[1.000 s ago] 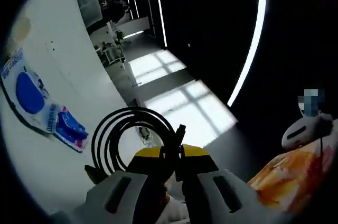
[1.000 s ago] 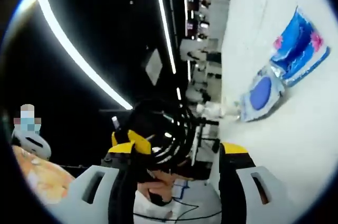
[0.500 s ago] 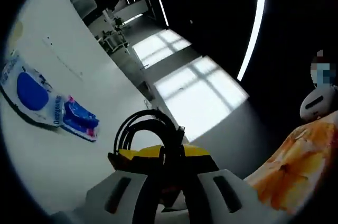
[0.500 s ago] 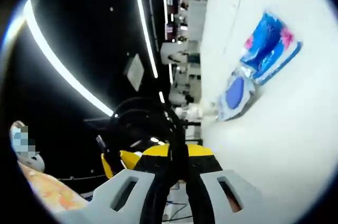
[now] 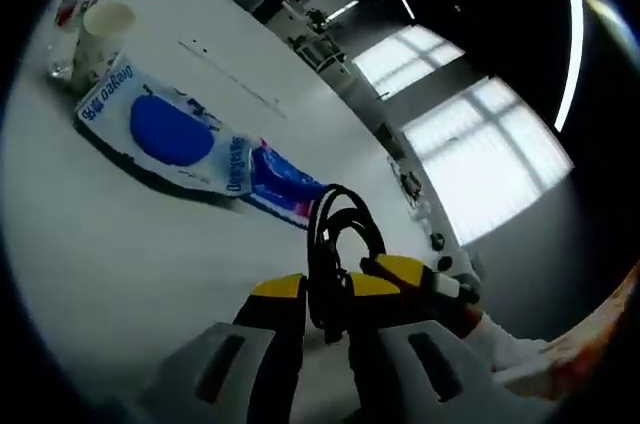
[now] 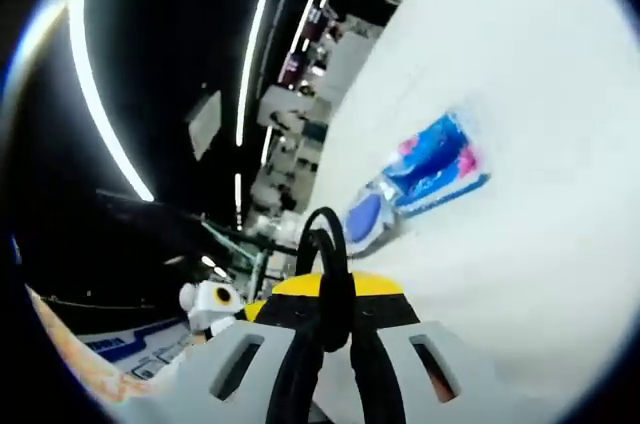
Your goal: Arrange the tabletop items into an orderly group along one side of the table until the central work area is clear of visible clutter.
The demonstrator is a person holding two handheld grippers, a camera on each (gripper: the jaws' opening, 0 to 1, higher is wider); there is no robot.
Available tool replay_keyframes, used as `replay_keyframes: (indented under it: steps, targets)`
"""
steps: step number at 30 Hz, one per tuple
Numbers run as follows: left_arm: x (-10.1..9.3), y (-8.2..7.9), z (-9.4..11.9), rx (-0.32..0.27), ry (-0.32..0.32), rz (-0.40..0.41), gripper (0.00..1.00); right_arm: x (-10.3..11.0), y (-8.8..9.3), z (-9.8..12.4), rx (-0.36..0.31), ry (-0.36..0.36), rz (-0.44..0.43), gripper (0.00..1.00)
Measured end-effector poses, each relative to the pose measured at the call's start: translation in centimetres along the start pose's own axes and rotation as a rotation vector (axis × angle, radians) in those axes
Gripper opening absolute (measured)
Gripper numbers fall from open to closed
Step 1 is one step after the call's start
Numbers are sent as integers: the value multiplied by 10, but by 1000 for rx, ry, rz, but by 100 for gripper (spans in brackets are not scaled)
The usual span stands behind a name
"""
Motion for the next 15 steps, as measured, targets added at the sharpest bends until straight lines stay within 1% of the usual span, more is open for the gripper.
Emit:
replay_keyframes:
  steps: [1,2,3,4,5,6,7,8,10,13,15]
  targets:
    - [4,1,-3,10,-16,-24,13,-2,0,0,0,9,2,6]
    - [12,3,-8,16,-48,-54,12,-7,-1,0,-6,31,11,6]
    - [15,4,-10,20,-59,-63,11,-10,0,-1,1,36,19,6]
    - [22,11,-16,46,-80,-89,11,-14,3,-2,15,50,26,6]
    - [27,16,-21,61,-103,-63,11,-22,6,-2,33,85,41,6]
    - [31,25,-25,101,-114,-40,11,-32,11,-2,56,139,57,6]
    - [32,28,-27,111,-113,-55,11,-37,12,-1,66,156,67,6]
    - [33,30,-28,114,-112,-75,11,-39,14,-1,72,161,90,6]
    - [32,30,-28,112,-112,-80,11,-40,12,-2,68,161,108,6]
    - [37,27,-31,112,-123,-81,11,-46,10,-5,68,197,133,7]
    - [39,27,-33,119,-133,-109,11,-51,10,-8,77,218,165,7]
Point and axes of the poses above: the point that each gripper's makers call its tool centre point, and the gripper's own axes: z roughly backward along the fingers, x roughly to its left, y roughly out of its underside, the point moved 1 cm from there along z, roughly backward along the fingers, and after that the axes turned 5 degrees about -z, right-handed, at the moved point
